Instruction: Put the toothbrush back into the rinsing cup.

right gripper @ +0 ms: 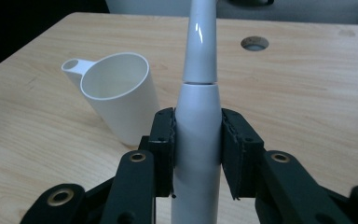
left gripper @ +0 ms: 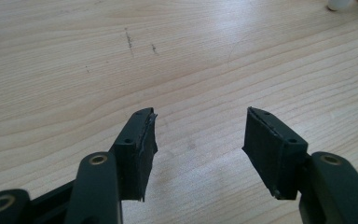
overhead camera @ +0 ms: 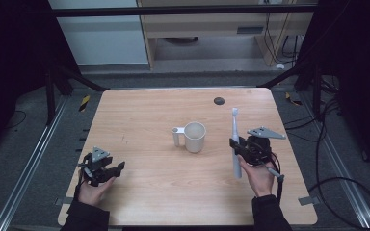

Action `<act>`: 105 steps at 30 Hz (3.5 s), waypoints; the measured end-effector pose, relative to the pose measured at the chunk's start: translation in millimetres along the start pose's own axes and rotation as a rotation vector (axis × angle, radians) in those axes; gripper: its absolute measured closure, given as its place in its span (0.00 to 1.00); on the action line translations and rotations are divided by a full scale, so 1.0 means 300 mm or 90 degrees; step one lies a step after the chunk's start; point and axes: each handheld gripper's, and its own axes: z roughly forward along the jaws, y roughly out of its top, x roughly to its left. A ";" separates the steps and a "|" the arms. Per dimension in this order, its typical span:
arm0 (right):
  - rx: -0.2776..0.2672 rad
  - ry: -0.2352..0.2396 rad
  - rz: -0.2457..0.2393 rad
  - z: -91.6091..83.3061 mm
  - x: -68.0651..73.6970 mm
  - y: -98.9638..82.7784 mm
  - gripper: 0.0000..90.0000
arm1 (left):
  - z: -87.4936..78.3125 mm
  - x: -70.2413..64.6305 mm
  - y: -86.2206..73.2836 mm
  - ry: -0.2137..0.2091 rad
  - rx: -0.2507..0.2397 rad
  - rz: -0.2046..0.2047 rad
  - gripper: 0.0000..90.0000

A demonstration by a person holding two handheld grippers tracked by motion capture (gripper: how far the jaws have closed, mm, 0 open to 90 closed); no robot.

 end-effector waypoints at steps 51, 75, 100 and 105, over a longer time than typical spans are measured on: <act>-0.198 0.020 0.047 0.095 0.103 0.231 0.75 | -0.009 0.007 0.000 0.007 -0.014 -0.006 0.47; -0.212 0.040 0.067 0.185 0.146 0.274 0.75 | -0.011 0.009 -0.001 0.008 -0.017 -0.009 0.47; -0.199 0.056 0.075 0.300 0.193 0.275 0.75 | -0.013 0.010 -0.001 0.008 -0.019 -0.009 0.47; -0.190 0.052 0.075 0.320 0.194 0.268 0.75 | -0.013 0.010 -0.001 0.008 -0.018 -0.008 0.47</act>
